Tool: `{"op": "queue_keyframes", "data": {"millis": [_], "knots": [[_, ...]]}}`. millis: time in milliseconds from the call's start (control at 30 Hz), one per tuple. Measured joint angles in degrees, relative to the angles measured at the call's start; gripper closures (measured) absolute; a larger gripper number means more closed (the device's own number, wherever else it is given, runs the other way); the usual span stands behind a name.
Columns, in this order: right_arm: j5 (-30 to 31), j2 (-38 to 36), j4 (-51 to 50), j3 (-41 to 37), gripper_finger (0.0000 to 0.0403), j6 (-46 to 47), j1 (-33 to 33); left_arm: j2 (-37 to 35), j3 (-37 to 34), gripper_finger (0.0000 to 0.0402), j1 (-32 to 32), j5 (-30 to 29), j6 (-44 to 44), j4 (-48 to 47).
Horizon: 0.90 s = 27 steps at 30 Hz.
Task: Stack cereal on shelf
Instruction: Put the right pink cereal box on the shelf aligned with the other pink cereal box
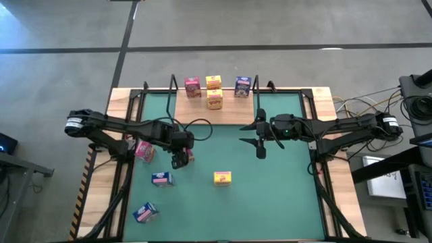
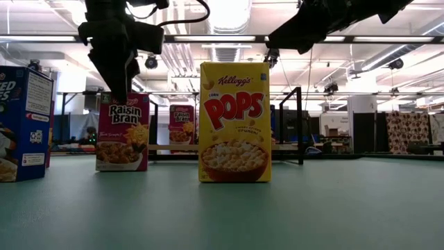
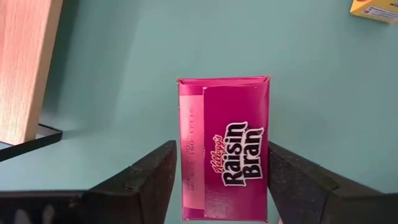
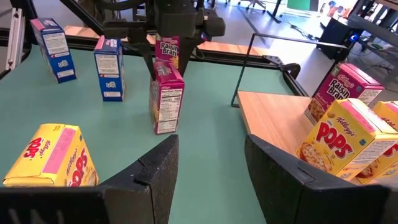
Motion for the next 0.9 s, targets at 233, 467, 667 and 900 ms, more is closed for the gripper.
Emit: {"op": "queue_keyframes", "data": {"millis": [233,467,667,900], "knots": [[0.0,0.0,0.0,0.0,0.0229,0.0,0.0,0.0,0.2,0.0212,-0.1,0.1,2.0,0.0],[0.0,0.0,0.0,0.0,0.0229,-0.1,0.0,0.0,0.2,0.0235,-0.1,1.1,2.2,0.0],[0.0,0.0,0.0,0.0,0.0229,0.0,0.0,0.0,0.2,0.0241,-0.1,1.1,3.4,0.0],[0.0,0.0,0.0,0.0,0.0229,0.0,0.0,0.0,4.0,0.0241,-0.1,0.1,7.9,-0.6]]}}
